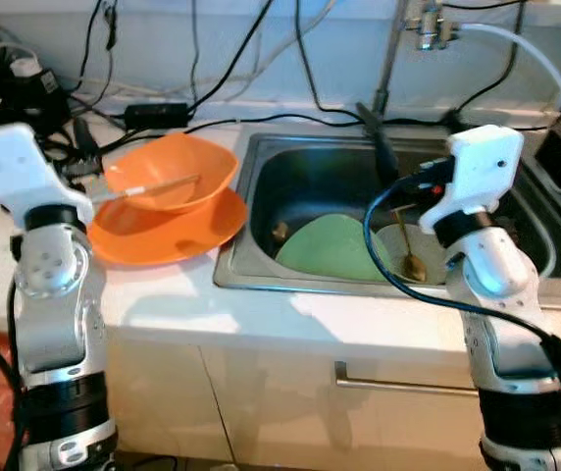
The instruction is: Kitchen organization
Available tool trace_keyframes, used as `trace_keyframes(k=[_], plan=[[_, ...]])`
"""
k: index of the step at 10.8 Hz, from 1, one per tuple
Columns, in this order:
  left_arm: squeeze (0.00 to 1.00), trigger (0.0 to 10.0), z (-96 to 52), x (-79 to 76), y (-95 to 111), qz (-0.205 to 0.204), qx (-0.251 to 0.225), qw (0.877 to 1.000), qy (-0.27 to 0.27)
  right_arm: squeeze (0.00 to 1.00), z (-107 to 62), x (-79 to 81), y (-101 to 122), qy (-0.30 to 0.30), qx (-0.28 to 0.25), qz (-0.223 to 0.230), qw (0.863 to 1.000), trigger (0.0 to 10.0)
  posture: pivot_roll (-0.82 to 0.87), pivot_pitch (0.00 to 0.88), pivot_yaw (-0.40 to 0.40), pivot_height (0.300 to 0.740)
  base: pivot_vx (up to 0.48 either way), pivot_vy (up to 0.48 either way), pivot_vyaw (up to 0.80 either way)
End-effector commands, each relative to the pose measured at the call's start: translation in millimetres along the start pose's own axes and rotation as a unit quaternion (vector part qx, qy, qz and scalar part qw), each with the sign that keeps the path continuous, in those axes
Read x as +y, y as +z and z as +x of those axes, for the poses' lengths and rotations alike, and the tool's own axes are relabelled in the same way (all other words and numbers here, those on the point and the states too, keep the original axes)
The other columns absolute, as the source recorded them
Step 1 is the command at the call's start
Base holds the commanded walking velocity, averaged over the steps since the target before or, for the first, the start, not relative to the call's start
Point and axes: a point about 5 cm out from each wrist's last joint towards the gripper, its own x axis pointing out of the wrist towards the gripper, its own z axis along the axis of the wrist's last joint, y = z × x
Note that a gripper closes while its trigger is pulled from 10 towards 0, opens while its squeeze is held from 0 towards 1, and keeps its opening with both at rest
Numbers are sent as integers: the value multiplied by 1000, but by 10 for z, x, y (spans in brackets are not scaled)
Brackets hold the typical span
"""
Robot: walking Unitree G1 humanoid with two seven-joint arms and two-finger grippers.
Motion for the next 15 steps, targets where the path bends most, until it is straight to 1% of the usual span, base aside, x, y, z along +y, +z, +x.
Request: trace_keyframes(k=[1,2,3,4,5,6,7,8,9,11,13,15], plan=[[0,10000,21,-60,-67,-16,21,1000,5,0,-11,57,-18,51,20,8,998,10000,124,0,38,740,0,0,0],[0,10000,22,-70,-74,-18,24,1000,6,0,-35,81,-27,68,23,5,997,10000,124,0,38,740,0,0,0],[0,10000,30,-66,-79,-19,26,999,8,0,-103,133,-64,102,36,7,994,10000,120,0,44,740,0,0,0],[0,10000,39,-29,-106,-22,34,999,18,0,-168,192,-107,139,53,12,989,10000,120,0,45,740,0,0,0],[0,10000,44,33,-153,-24,47,998,34,0,-263,287,-167,197,79,20,977,10000,121,0,45,740,0,0,0],[0,10000,51,56,-154,-23,47,998,38,0,-336,349,-204,239,97,25,966,10000,121,0,45,740,0,0,0],[0,10000,61,81,-162,-23,52,997,47,0,-412,381,-264,268,119,22,956,10000,122,0,46,740,0,0,0],[0,10000,59,101,-187,-27,60,996,56,0,-452,394,-282,279,126,23,952,10000,122,0,47,740,0,0,0],[0,10000,54,85,-178,-26,57,997,52,0,-461,391,-278,277,123,23,953,10000,122,0,47,740,0,0,0],[0,10000,46,20,-148,-22,51,998,41,0,-467,417,-277,278,120,25,953,10000,124,0,53,740,0,0,800],[0,10000,56,60,-163,-19,55,997,47,0,-452,402,-277,271,119,23,955,10000,125,0,53,740,0,0,800],[0,10000,79,100,-186,-26,62,996,61,0,-396,363,-264,248,112,22,962,10000,127,0,50,740,0,0,0]])
